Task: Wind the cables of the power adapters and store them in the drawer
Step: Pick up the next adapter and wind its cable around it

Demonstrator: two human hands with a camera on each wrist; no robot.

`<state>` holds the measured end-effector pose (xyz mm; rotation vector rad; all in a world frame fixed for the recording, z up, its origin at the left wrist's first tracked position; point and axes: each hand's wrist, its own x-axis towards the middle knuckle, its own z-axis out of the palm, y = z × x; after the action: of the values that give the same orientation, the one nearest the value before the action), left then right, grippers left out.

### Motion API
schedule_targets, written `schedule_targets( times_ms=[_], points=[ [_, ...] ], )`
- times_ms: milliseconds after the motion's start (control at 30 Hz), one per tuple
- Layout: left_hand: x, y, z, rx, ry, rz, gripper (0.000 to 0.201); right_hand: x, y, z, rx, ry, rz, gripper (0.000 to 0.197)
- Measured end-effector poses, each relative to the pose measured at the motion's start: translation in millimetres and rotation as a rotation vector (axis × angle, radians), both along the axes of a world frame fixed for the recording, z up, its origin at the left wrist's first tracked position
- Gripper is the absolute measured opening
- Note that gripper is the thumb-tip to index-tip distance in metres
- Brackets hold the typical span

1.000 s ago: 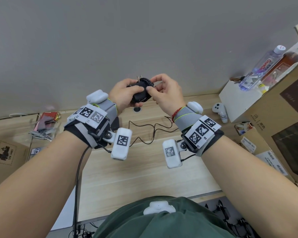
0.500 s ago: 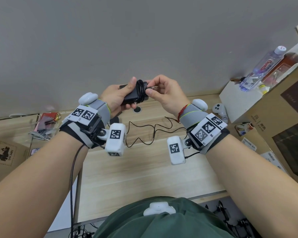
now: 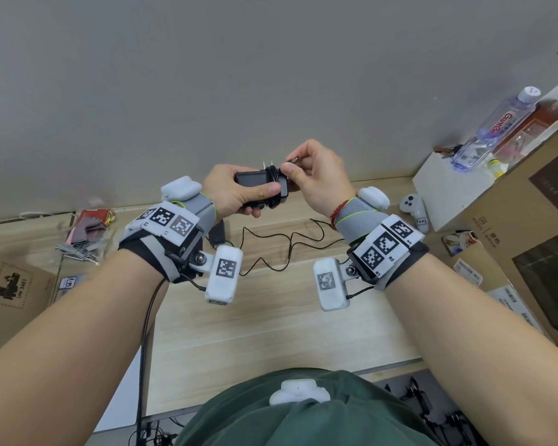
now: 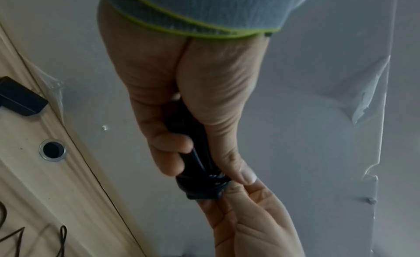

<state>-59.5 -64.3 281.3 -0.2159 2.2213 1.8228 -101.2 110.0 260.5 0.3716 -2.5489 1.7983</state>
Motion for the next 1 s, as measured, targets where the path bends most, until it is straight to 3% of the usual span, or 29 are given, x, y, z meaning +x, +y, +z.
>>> schedule_targets(
  times_ms=[200,533,733,1000],
  points=[
    [1,7,3,-0.033,0.023,0.046,0.037,0,0,2,0.003,-0.014,0.021,0.021],
    [6,7,4,-0.064,0.028,-0.016,0.027,2,1,-5,0.003,-0.048,0.007,0.013],
    [10,8,7,-0.096,0.060,-0.059,0.028,2,1,-11,0.031,-0.058,-0.033,0.021],
    [10,1,6,-0.151,0.077,-0.016,0.024,9,-9,-9,-0.094,-0.187,0.112,0.013]
  ],
)
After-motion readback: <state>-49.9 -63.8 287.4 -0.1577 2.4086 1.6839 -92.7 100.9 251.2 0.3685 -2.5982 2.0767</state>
